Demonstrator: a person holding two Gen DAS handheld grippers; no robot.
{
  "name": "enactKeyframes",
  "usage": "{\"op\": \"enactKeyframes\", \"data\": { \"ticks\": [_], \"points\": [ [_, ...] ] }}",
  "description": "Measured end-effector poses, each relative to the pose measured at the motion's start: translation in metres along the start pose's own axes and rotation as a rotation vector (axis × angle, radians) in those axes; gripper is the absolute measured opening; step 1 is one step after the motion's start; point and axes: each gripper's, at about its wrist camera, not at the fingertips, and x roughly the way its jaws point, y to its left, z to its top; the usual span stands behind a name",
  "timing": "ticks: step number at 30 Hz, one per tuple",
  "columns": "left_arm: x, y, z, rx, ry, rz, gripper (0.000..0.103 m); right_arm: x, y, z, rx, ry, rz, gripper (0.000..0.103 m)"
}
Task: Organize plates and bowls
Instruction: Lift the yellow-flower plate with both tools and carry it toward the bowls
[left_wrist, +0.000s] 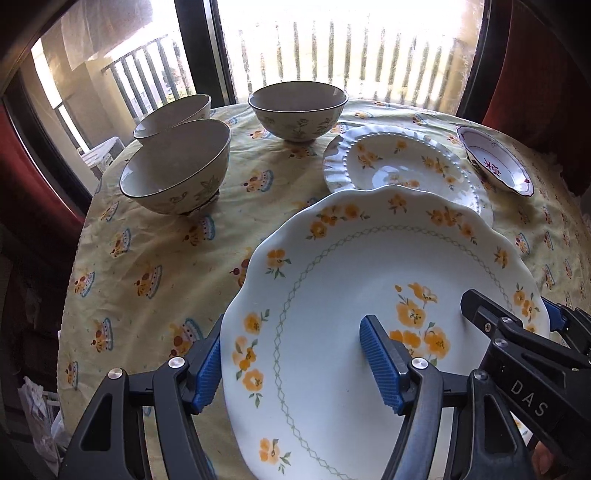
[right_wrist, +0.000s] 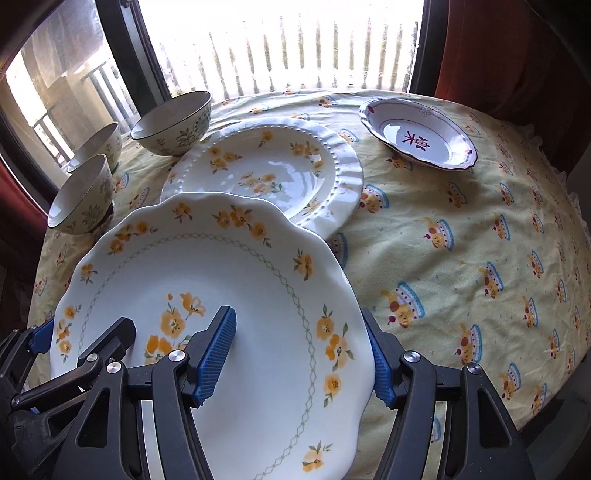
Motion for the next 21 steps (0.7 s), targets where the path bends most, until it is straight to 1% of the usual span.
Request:
{"op": "enactKeyframes", "data": {
  "ticks": [6,10,12,13,21],
  "points": [
    [0.007,0.045,-0.007,-0.018,0.019,-0.001,0.070,0.009,0.048,-0.008,-0.013,0.020,-0.003,0.069],
    [0.014,0.067,-0.014,-0.019,0.037,0.024,0.070,0.018,0.074,-0.014,-0.025,0.044,-0.003,0.069],
    [0.018,0.079,-0.017,-0.031,0.044,0.035,0.069,0.024,0.086,-0.018,-0.031,0.066,-0.004,0.067],
    [0.020,0.083,-0.017,-0.037,0.050,0.035,0.069,0.026,0.091,-0.019,-0.030,0.076,0.001,0.065],
    [0.037,0.105,-0.021,-0.051,0.082,0.034,0.070,0.040,0.122,-0.024,-0.034,0.110,-0.005,0.065]
  ]
}}
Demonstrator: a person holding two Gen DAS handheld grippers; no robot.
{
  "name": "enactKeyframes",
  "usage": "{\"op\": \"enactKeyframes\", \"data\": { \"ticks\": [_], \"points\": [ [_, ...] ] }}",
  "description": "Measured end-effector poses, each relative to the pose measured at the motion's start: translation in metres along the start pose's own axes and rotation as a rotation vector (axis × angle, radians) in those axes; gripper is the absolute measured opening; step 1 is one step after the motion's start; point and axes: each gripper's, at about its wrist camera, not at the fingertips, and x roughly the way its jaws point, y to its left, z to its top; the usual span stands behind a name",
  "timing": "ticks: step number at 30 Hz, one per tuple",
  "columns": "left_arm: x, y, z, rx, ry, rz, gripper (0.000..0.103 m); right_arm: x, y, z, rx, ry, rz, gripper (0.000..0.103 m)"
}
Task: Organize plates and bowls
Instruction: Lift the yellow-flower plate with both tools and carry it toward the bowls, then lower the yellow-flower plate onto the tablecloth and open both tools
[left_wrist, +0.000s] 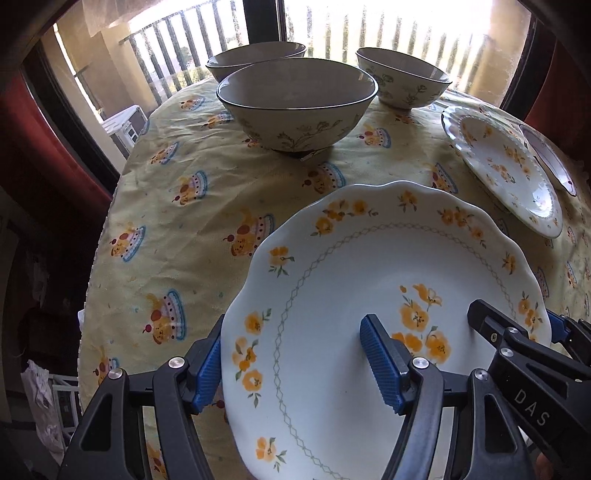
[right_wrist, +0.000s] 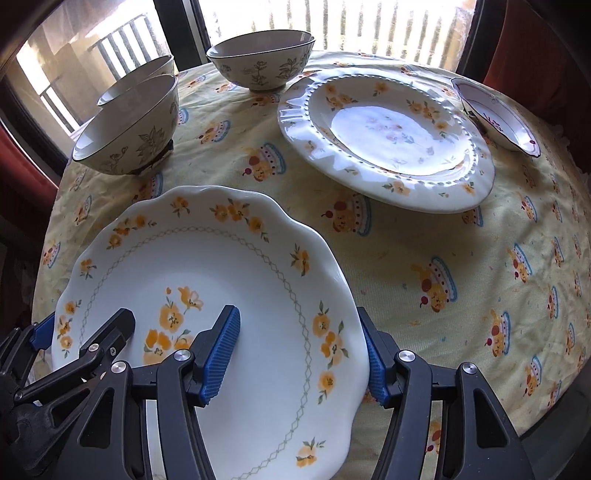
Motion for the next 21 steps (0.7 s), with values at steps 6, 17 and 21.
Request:
{"op": "enactKeyframes", "data": {
  "ticks": [6,17,21],
  "points": [
    [0.005,0.001,-0.001,0.005,0.024,-0.024,0.073,0.007,0.003,-0.003,0.031,0.026,-0.005,0.066],
    [-0.004,0.006,0.005,0.025,0.048,-0.027,0.081,-0.004,0.009,0.000,-0.026,0.038,-0.024,0.068],
    [-0.023,0.009,0.018,0.038,0.034,-0.018,0.082,-0.024,0.008,0.006,-0.026,0.035,-0.003,0.077]
  ]
}}
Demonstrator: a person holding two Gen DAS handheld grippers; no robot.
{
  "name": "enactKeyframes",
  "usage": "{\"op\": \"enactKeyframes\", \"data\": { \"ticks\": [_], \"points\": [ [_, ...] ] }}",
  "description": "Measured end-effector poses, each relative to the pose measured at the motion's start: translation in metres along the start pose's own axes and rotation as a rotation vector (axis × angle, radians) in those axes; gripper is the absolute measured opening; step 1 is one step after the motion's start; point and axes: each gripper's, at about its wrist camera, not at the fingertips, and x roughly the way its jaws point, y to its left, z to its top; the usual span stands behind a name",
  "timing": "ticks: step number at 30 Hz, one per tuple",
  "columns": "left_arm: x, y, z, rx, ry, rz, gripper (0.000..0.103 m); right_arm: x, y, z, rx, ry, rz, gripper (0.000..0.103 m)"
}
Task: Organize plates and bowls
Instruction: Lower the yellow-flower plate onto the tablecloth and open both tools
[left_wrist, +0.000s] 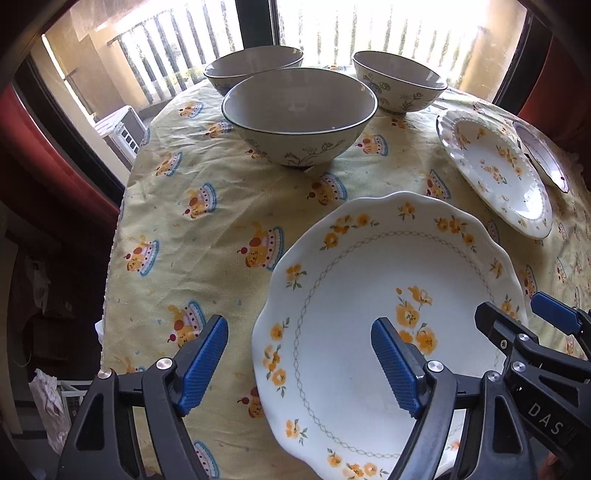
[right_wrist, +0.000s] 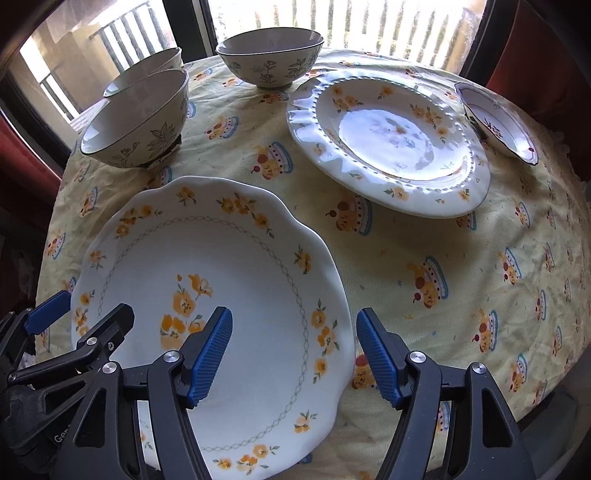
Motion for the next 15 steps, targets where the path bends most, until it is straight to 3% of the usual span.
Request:
{"op": "enactKeyframes", "data": {
  "ticks": [11,15],
  "points": [
    [-0.026,-0.022,0.039,0.004,-0.065,-0.059,0.083,-0.047,-0.021,0.032,0.001,-0.143,-0.053,0.080],
    [-0.032,-0.037,0.055,-0.016,-0.094,-0.057,0.083,-0.052,-0.036,0.046,0.001,-0.158,-0.066,0.080]
  ]
}}
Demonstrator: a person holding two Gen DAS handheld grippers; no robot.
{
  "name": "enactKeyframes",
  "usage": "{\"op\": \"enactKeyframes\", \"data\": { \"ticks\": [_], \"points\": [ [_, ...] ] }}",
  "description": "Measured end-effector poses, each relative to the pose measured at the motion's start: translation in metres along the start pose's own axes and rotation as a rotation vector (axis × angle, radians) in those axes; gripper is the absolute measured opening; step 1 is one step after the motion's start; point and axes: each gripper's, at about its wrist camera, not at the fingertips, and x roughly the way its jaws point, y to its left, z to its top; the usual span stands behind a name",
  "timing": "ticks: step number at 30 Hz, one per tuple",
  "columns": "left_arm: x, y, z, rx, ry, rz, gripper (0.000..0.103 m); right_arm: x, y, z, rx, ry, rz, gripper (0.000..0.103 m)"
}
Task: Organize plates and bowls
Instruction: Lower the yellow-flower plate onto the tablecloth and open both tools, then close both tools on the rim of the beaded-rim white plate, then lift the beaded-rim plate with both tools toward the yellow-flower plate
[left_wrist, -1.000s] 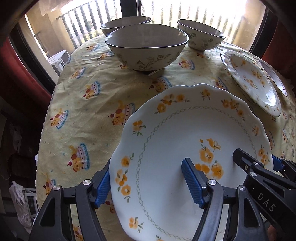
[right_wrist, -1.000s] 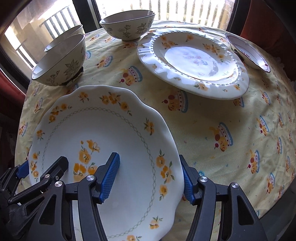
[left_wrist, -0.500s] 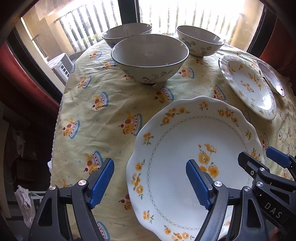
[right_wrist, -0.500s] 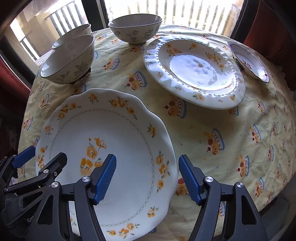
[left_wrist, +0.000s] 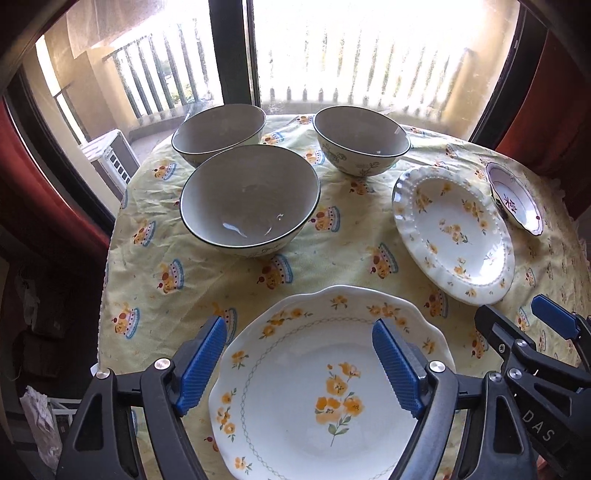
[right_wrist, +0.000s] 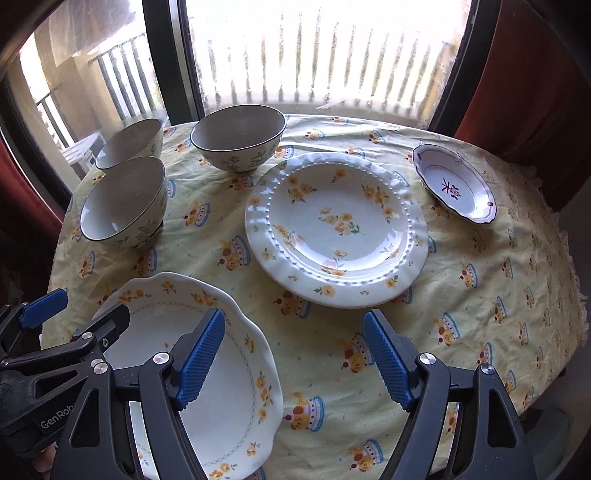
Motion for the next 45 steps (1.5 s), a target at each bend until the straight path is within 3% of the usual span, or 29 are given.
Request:
{"op": "enactKeyframes", "data": {
  "ticks": [7,18,29,39,41,45],
  "points": [
    [0.005,-0.040,0.023,-0.021,-0.039,0.025,0.083,0.006,-0.037,0.023,-0.010,-0.038,0.010,0.080],
    [0.047,-0.102,0.068,-0.069,-0.005,0.054,0.083,0.044,-0.108,0.077,-0.014,-0.050,0.068,0.080],
    [0.094,-0.124,0.092,-0.136,0.031,0.115,0.082,0.104,-0.139,0.117,-0.052,-0.016,0.121,0.080],
    [0.129,-0.133,0.089,-0.127,0.092,0.138,0.080,0.146,-0.152,0.117,-0.038,0.046,0.148,0.080],
    [0.133,-0.136,0.090,-0.119,0.097,0.160,0.074,0.150,-0.155,0.116,-0.031,0.049,0.155,0.078],
    [0.136,-0.136,0.093,-0.106,0.092,0.158,0.076,0.160,-0.155,0.116,-0.036,0.059,0.158,0.065]
  ]
}}
